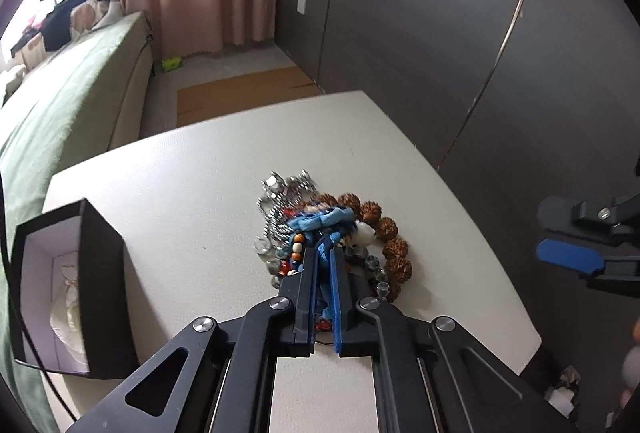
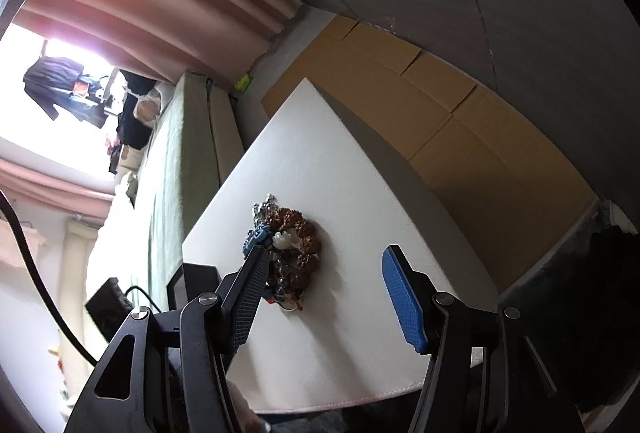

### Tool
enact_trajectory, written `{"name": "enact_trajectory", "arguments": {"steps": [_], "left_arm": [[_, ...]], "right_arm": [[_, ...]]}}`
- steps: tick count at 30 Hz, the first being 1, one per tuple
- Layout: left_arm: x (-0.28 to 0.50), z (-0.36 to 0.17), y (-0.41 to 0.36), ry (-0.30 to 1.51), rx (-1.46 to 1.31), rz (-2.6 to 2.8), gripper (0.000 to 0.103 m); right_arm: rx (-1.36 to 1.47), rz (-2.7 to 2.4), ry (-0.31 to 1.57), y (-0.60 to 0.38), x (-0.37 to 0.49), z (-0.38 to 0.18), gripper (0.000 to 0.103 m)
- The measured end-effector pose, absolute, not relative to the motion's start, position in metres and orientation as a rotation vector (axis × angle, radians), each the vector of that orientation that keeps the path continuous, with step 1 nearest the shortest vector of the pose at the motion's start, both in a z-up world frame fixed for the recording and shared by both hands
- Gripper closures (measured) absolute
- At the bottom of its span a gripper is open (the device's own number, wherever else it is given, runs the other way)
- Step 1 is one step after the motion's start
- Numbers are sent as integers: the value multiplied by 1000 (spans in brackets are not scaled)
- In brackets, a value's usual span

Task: Organize jewelry
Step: 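Grasp the blue beaded bracelet from the heap with the left gripper, then lift the blue bracelet toward the box with the left gripper while the right gripper grasps the dark bead strand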

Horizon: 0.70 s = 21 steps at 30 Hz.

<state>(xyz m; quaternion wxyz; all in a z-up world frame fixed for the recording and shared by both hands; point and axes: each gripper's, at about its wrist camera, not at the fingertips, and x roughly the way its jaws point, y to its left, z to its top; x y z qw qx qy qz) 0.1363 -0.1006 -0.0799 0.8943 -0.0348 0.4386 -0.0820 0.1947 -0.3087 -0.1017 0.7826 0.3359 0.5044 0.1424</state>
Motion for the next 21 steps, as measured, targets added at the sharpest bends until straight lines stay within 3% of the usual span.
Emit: {"name": "enact_trajectory", "arguments": {"steps": [11,21], "left_arm": [[122,-50,-62,843,-187,-176,98],[111,-37,-23,808,-253,-132,98]], "right_arm": [[715,439,1104,-274,199,-106,44],[637,480,1171,-222,210,-122,69]]}}
